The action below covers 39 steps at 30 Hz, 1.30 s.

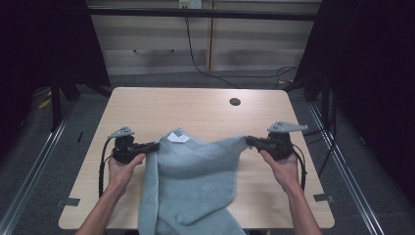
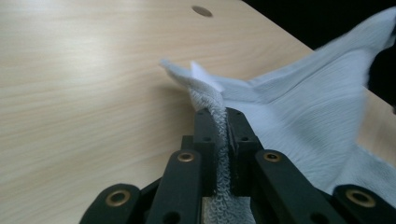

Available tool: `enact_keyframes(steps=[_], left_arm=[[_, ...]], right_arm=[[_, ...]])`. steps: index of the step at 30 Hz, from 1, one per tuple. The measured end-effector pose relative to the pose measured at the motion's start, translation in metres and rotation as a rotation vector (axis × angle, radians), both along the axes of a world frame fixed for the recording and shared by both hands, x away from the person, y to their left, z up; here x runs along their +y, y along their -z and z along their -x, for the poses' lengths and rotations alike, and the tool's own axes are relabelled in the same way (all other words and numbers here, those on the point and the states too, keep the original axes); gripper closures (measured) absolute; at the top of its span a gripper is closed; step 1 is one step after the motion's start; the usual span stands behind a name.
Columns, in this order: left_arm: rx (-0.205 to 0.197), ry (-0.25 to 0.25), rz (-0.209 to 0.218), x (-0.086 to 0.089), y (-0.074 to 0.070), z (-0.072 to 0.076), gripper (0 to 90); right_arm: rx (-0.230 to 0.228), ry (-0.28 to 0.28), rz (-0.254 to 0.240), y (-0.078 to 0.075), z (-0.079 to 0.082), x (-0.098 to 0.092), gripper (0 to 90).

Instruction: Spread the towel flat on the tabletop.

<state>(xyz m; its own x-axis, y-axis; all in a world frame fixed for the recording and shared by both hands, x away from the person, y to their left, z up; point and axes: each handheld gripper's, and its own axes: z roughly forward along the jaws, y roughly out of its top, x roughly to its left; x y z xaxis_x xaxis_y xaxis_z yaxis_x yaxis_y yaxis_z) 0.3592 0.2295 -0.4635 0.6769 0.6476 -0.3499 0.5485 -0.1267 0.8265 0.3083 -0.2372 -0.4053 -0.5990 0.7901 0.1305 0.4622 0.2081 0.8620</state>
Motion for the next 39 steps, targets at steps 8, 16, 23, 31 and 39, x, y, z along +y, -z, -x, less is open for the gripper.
enact_keyframes(steps=[8,16,23,31,39], left_arm=[[0.022,-0.09,0.024,0.031,0.007,-0.007,81.2],[0.113,-0.212,-0.003,0.063,0.027,-0.007,62.6],[0.084,-0.106,-0.012,0.054,0.022,0.008,62.0],[0.068,0.019,-0.113,0.024,0.019,0.032,55.2],[0.079,0.025,-0.177,0.017,0.034,0.037,45.8]], right_arm=[[-0.012,0.037,0.068,-0.03,-0.063,0.027,90.0],[0.014,0.105,0.062,-0.012,-0.087,0.049,63.3],[0.091,0.016,0.043,0.024,-0.046,0.04,64.7],[0.226,-0.044,0.111,0.087,0.003,0.044,60.9],[0.182,-0.063,0.148,0.1,0.018,0.052,56.3]])
